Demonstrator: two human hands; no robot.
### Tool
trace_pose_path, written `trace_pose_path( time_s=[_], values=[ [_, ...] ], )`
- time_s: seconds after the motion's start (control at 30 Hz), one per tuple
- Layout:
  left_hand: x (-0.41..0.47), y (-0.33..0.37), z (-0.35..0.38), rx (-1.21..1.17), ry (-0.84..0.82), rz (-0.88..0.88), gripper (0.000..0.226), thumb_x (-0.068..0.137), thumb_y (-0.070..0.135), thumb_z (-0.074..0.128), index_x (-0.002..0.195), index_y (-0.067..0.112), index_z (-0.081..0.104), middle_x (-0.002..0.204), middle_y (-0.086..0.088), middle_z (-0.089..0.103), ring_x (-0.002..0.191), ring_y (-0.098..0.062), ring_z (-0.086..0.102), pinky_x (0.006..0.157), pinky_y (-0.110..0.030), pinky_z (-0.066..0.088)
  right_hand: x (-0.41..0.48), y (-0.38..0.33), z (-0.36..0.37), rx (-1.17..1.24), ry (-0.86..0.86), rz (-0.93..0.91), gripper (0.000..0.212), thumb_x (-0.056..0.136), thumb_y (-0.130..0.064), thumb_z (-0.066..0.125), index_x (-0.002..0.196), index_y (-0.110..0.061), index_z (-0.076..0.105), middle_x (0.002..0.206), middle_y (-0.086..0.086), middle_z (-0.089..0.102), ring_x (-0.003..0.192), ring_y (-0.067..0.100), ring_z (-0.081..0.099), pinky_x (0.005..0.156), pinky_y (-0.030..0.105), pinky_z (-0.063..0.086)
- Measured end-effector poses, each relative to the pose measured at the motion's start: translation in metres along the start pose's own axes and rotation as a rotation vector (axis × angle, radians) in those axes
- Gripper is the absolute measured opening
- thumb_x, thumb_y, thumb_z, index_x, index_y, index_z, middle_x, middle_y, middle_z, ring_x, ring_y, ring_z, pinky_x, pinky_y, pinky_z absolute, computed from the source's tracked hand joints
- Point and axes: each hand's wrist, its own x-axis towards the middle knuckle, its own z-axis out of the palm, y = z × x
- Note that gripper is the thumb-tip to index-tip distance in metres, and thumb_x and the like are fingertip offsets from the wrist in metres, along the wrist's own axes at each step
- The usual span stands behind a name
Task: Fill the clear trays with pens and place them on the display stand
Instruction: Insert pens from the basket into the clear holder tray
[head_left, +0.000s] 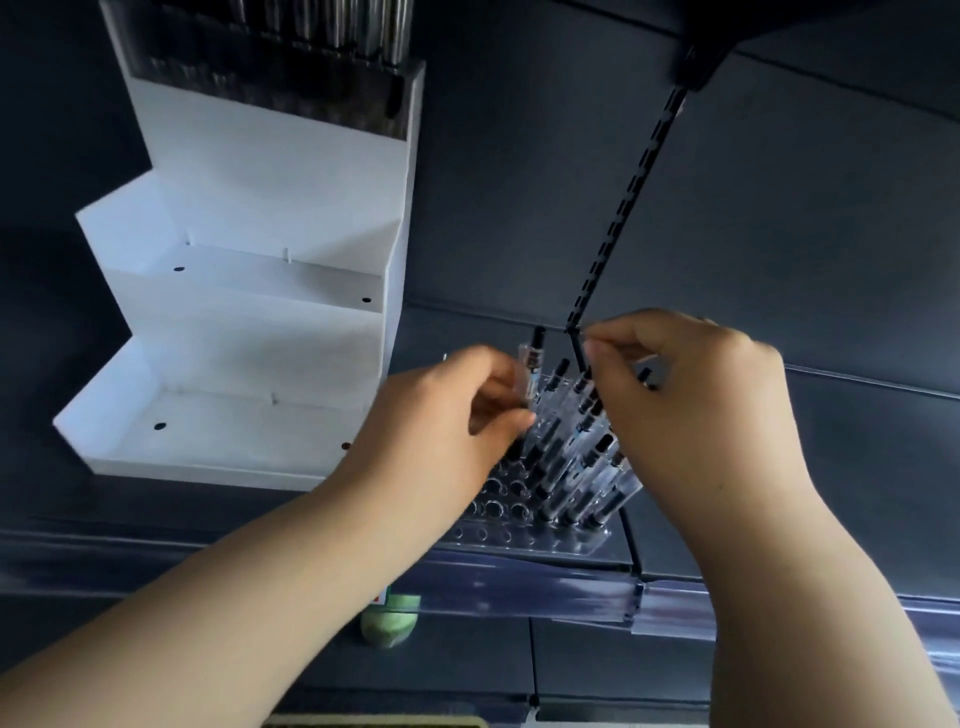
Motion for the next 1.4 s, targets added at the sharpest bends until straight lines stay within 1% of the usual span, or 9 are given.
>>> trace_pose_path(
  time_s=[0.3,0.43,0.63,0.8,0.9,1.13,1.2,1.27,1.4],
  values=[
    [0.003,-0.018,0.032,0.202,-0.179,-0.117,0.02,0.082,0.034,0.068,0.075,0.041,0.051,0.065,0.027,0.055,0.066,0.016,0.052,0.056,0.001,0.036,-0.005,0.005,-0.011,0.044,0.009,-0.014,0.013,0.085,-0.013,0.062,0.085,-0.02,0.073,0.077,-0.003,0.069,0.082,0.018,0.061,0.069,0.029,0.05],
    [0.005,-0.019,0.035,0.203,-0.158,-0.138,0.02,0.081,0.033,0.07,0.076,0.039,0.053,0.065,0.025,0.055,0.065,0.013,0.053,0.06,0.005,0.036,-0.006,0.007,-0.013,0.052,0.006,-0.013,0.014,0.085,-0.012,0.061,0.084,-0.02,0.073,0.078,-0.002,0.069,0.084,0.018,0.061,0.071,0.031,0.05],
    [-0.007,-0.018,0.019,0.292,-0.156,-0.146,0.019,0.082,0.036,0.068,0.1,0.031,0.063,0.078,0.022,0.057,0.075,0.003,0.056,0.064,-0.004,0.037,-0.01,-0.002,-0.017,0.006,-0.017,-0.063,0.013,0.087,-0.019,0.059,0.09,-0.022,0.072,0.085,0.004,0.068,0.082,0.023,0.06,0.075,0.033,0.05],
    [-0.055,-0.009,-0.025,0.575,-0.066,0.125,0.02,0.079,0.015,0.07,0.098,0.018,0.068,0.083,0.005,0.067,0.075,-0.017,0.061,0.066,-0.031,0.052,-0.04,-0.031,-0.013,-0.022,-0.004,-0.226,0.012,0.083,-0.011,0.06,0.083,-0.01,0.072,0.07,0.009,0.066,0.075,0.031,0.059,0.067,0.043,0.051],
    [-0.092,-0.008,-0.049,0.76,-0.095,0.256,0.023,0.068,0.011,0.077,0.09,0.012,0.071,0.078,-0.003,0.069,0.069,-0.027,0.064,0.06,-0.036,0.054,-0.07,-0.042,-0.004,-0.032,-0.155,-0.298,0.015,0.085,-0.012,0.057,0.085,-0.005,0.07,0.07,0.01,0.065,0.077,0.031,0.057,0.066,0.042,0.049],
    [-0.202,-0.028,-0.084,0.868,-0.252,0.046,0.03,0.057,0.013,0.086,0.084,0.014,0.074,0.073,0.0,0.068,0.064,-0.025,0.065,0.052,-0.035,0.054,-0.143,-0.051,0.033,-0.128,-0.568,-0.289,0.023,0.092,-0.025,0.046,0.106,-0.019,0.064,0.091,0.007,0.06,0.093,0.025,0.052,0.076,0.035,0.045],
    [-0.224,-0.032,-0.084,0.885,-0.348,-0.037,0.024,0.068,0.018,0.079,0.092,0.017,0.072,0.085,0.001,0.069,0.079,-0.025,0.065,0.067,-0.036,0.054,-0.164,-0.05,0.043,-0.155,-0.673,-0.214,0.024,0.092,-0.024,0.045,0.109,-0.02,0.063,0.095,0.009,0.061,0.094,0.027,0.054,0.076,0.034,0.047],
    [-0.238,-0.037,-0.077,0.886,-0.437,-0.099,0.026,0.087,0.025,0.056,0.112,0.023,0.063,0.109,0.003,0.062,0.106,-0.023,0.056,0.087,-0.034,0.046,-0.185,-0.049,0.053,-0.19,-0.772,-0.117,0.026,0.091,-0.023,0.045,0.11,-0.019,0.062,0.099,0.011,0.061,0.094,0.03,0.057,0.077,0.035,0.05],
    [-0.251,-0.041,-0.063,0.879,-0.501,-0.111,0.023,0.092,0.024,0.041,0.112,0.024,0.054,0.112,0.002,0.056,0.111,-0.022,0.048,0.081,-0.032,0.038,-0.229,-0.051,0.072,-0.265,-0.915,0.037,0.023,0.088,-0.025,0.047,0.101,-0.019,0.065,0.1,0.009,0.066,0.093,0.029,0.061,0.078,0.031,0.05]
  ],
)
